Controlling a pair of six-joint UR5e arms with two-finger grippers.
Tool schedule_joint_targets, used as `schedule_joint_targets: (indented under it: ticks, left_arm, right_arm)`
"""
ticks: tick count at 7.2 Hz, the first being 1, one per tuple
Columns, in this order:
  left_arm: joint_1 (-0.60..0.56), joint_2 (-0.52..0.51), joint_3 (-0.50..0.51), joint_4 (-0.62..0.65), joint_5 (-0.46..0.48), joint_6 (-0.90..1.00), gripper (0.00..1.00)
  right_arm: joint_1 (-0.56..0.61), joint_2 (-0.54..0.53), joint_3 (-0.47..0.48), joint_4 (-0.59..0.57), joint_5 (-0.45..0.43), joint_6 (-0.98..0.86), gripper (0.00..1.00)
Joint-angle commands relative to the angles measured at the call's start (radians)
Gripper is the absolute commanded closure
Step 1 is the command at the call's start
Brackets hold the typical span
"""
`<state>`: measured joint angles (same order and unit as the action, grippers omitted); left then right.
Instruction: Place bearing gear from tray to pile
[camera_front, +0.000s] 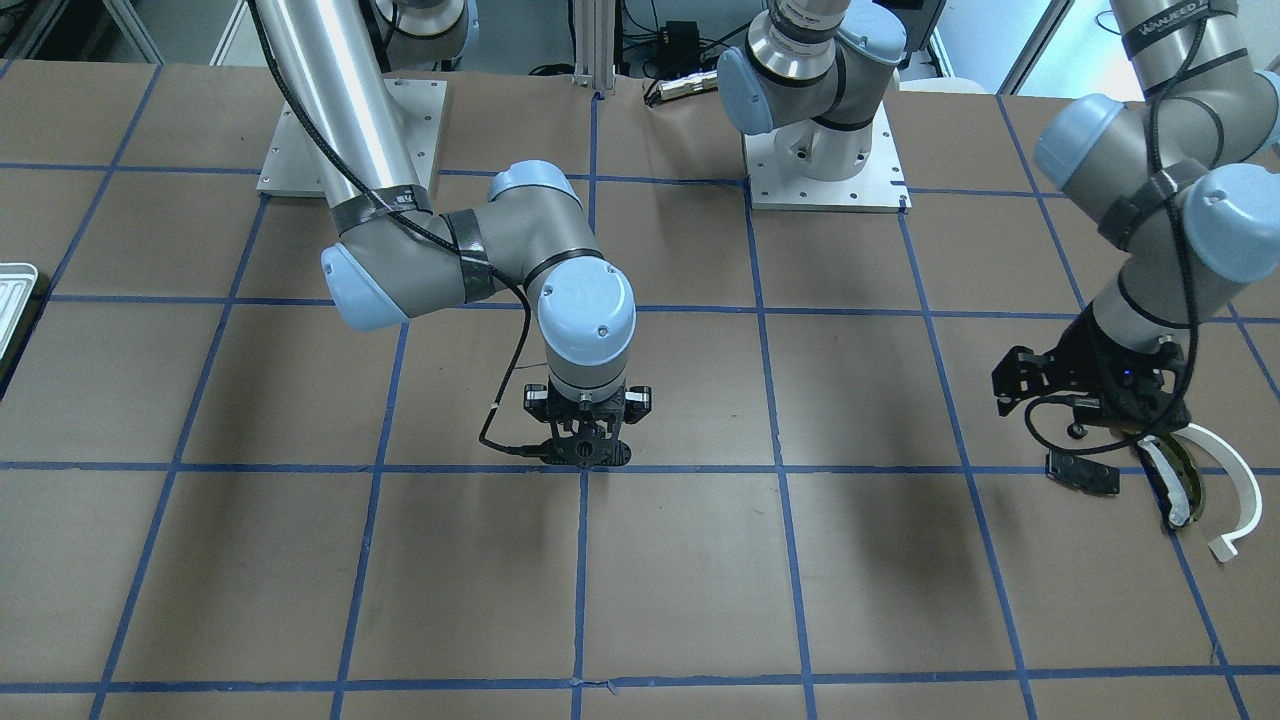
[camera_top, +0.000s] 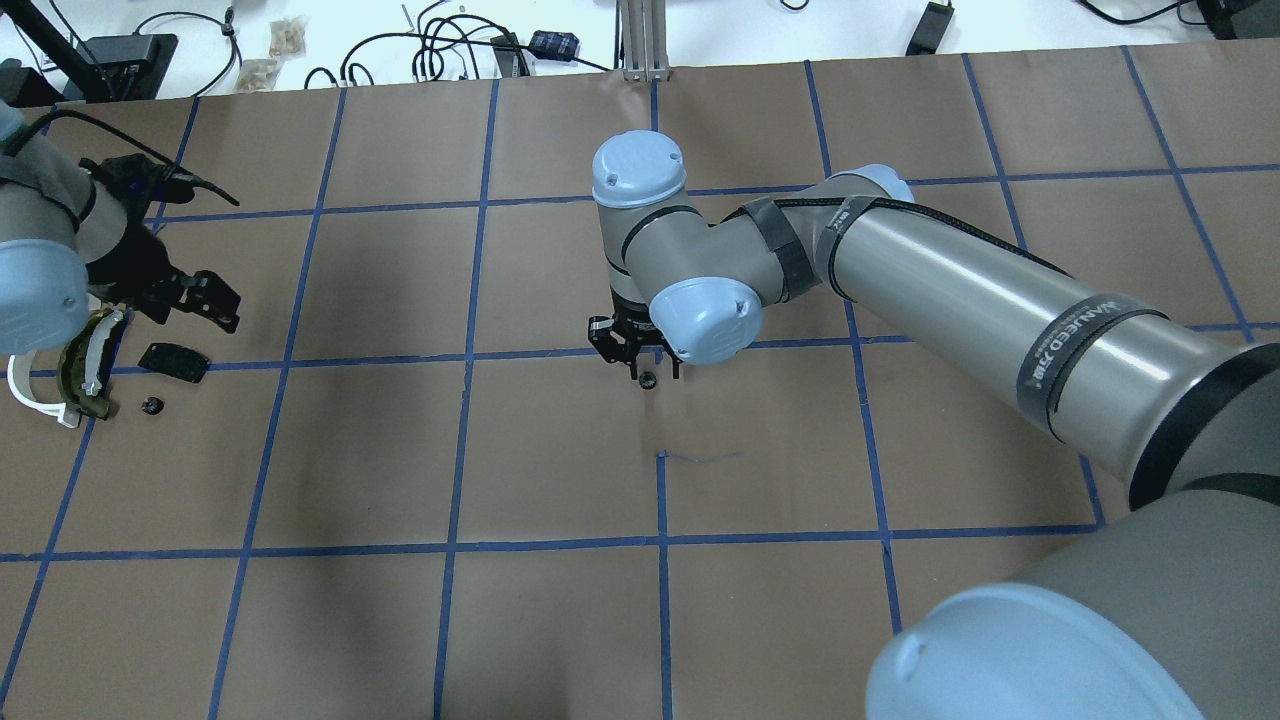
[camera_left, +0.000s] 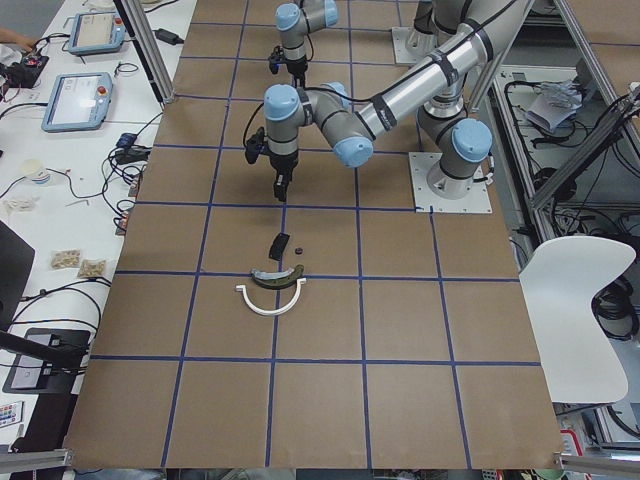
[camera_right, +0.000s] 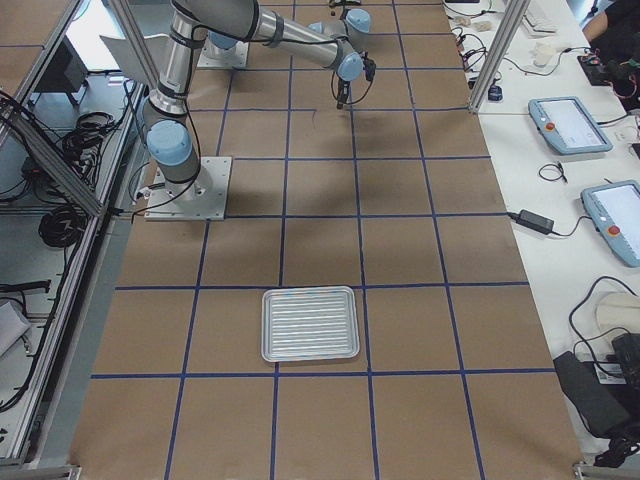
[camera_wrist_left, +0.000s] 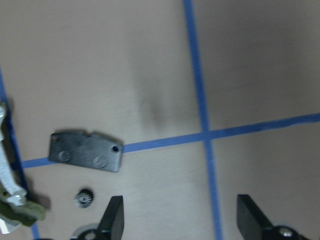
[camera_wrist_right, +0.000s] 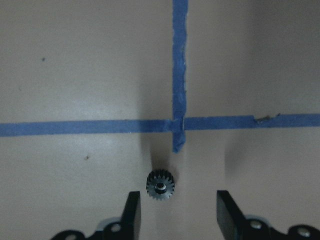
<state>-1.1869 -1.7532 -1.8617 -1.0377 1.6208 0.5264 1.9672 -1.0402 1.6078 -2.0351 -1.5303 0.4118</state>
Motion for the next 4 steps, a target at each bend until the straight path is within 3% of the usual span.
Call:
schedule_joint_targets:
  ticks: [1,2,4]
  left_arm:
    - [-0.146,0.032,-0.014,-0.008,0.008,-0.170,0.11]
    - [-0.179,0.046,-0.020,-0.018,-0.005,-0.277,0.11]
    - [-0.407,0.006,-0.016,-0.002,-0.010,-0.530,0.11]
  right_arm:
    - [-0.090,-0.116,0.007,0.038,-0.011,-0.089,0.00]
    - [-0.166,-0.212,-0.005,0.144,-0.011,-0.150,0.00]
    - [-0.278,-0.372,0.001,0.296,-0.024,-0.293,0.00]
